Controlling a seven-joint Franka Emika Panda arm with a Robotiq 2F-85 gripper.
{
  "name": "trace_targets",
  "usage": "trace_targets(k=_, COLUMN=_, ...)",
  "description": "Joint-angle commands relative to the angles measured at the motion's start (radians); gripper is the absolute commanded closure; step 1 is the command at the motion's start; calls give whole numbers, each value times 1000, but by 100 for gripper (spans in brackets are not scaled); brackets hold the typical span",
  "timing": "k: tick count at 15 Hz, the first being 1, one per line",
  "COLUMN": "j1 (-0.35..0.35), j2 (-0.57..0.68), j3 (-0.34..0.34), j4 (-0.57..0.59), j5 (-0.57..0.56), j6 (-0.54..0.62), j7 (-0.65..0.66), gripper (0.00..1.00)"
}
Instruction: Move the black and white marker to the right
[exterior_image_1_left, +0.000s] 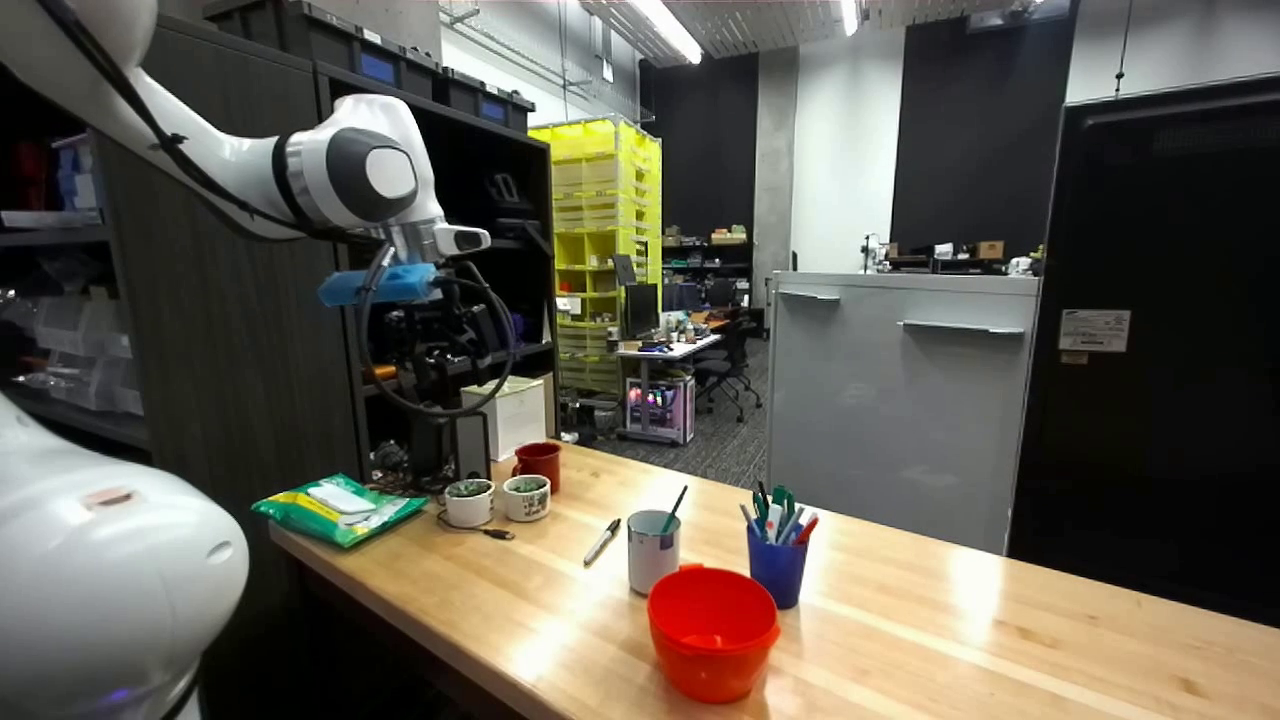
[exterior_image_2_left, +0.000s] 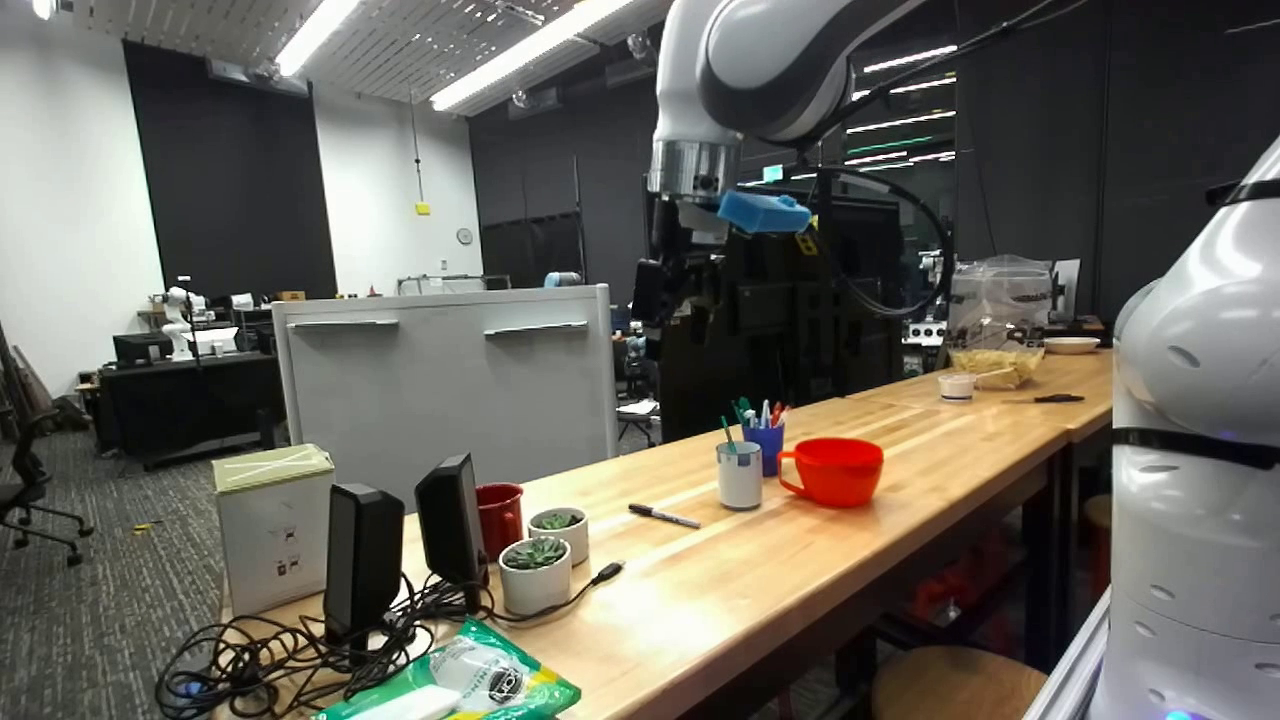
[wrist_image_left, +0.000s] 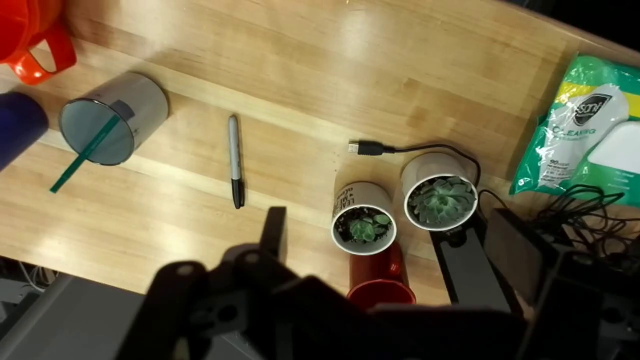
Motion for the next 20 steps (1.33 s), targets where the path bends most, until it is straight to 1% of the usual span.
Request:
trace_targets(k=1, j1=-19, j2=79, j3=-36, j4=14, j5=-26, j6=50, j7=-36, gripper=0)
trace_targets(k=4, j1=-39, j2=164, j3=-77, j4=25, j5=-54, j6=102, j7=-96, gripper=0)
trace_targets(k=7, j1=-73, j2=268, j3=-107, j4=52, j5=-117, j6=148, j7=-154, gripper=0)
trace_targets(k=9, j1=-99, j2=331, j3=-119, j4=81, j5=-161, j6=163, j7=-152, gripper=0)
trace_targets(k=10, j1=-78, j2=264, j3=-115, j4=34, j5=-129, j6=152, j7=-138, gripper=0)
trace_targets(k=12, j1=-86, j2=295, j3=-121, j4=43, j5=-133, j6=157, j7=-138, gripper=0)
trace_targets(k=17, j1=-79, j2=287, j3=-117, j4=43, j5=-133, j6=156, j7=-138, gripper=0)
trace_targets(k=18, j1=-77, j2=302, j3=-109, j4=47, j5=-133, j6=159, j7=-120, gripper=0)
trace_targets(k=20, j1=-77, j2=344, j3=-114, j4=50, j5=-125, j6=174, j7=-126, gripper=0)
